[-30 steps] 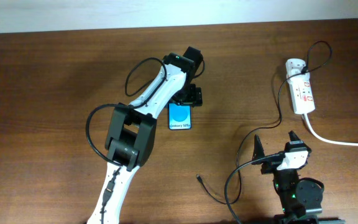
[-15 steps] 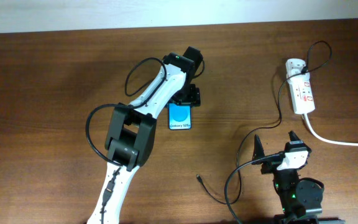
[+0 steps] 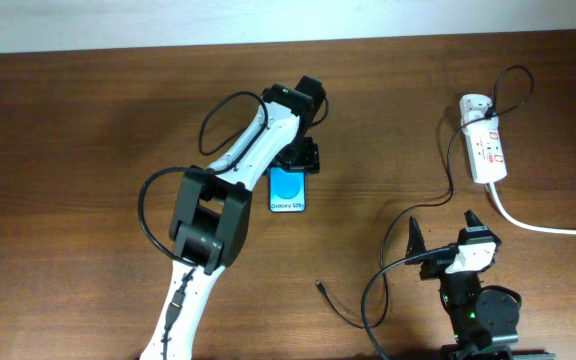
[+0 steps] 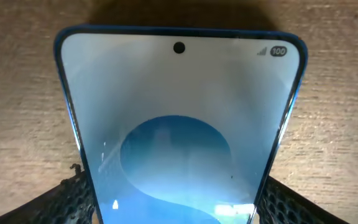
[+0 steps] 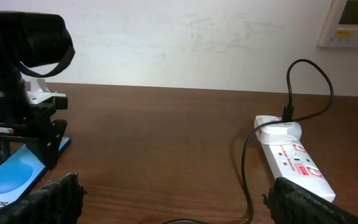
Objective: Plug charger to phone and switch on socket
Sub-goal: 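Lower the left gripper onto the phone's top edge and close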
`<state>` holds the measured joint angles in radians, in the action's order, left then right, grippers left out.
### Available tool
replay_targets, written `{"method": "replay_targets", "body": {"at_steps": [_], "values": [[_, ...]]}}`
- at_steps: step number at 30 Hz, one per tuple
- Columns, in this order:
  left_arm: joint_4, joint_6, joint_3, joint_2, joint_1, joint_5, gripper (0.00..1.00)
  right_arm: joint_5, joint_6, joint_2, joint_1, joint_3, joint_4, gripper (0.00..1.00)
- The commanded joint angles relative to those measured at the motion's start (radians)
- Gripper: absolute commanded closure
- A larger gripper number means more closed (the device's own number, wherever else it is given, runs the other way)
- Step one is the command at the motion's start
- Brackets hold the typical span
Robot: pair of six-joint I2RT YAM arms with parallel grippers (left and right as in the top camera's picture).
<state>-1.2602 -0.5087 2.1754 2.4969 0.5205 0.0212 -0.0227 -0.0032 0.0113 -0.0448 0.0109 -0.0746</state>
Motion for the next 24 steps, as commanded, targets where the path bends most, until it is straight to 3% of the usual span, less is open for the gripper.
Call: {"method": "replay_targets", "body": {"at_steps": [1, 2, 8, 14, 16, 17, 24], "values": [[-0.055, 0.009, 0.090, 0.010, -0.010, 0.024, 0.17, 0.002, 0.005, -0.006, -0.007, -0.005, -0.005, 0.02], [-0.083, 0.009, 0.119, 0.010, -0.010, 0.024, 0.20, 0.002, 0.005, -0.006, -0.007, -0.005, -0.005, 0.01], [-0.109, 0.009, 0.146, 0.011, -0.010, 0.028, 0.20, 0.002, 0.004, -0.006, -0.007, -0.005, -0.005, 0.01], [-0.034, 0.009, -0.002, 0.011, 0.005, 0.021, 0.18, 0.002, 0.005, -0.006, -0.007, -0.005, -0.005, 0.02], [0.009, 0.009, -0.027, 0.011, 0.005, 0.021, 0.12, 0.002, 0.005, -0.006, -0.007, -0.005, -0.005, 0.02], [0.024, 0.009, -0.039, 0.011, 0.005, 0.021, 0.01, 0.002, 0.005, -0.006, -0.007, -0.005, -0.005, 0.02], [-0.003, 0.008, -0.047, 0.011, 0.005, 0.028, 0.01, 0.002, 0.005, -0.006, -0.007, -0.005, -0.005, 0.02]]}}
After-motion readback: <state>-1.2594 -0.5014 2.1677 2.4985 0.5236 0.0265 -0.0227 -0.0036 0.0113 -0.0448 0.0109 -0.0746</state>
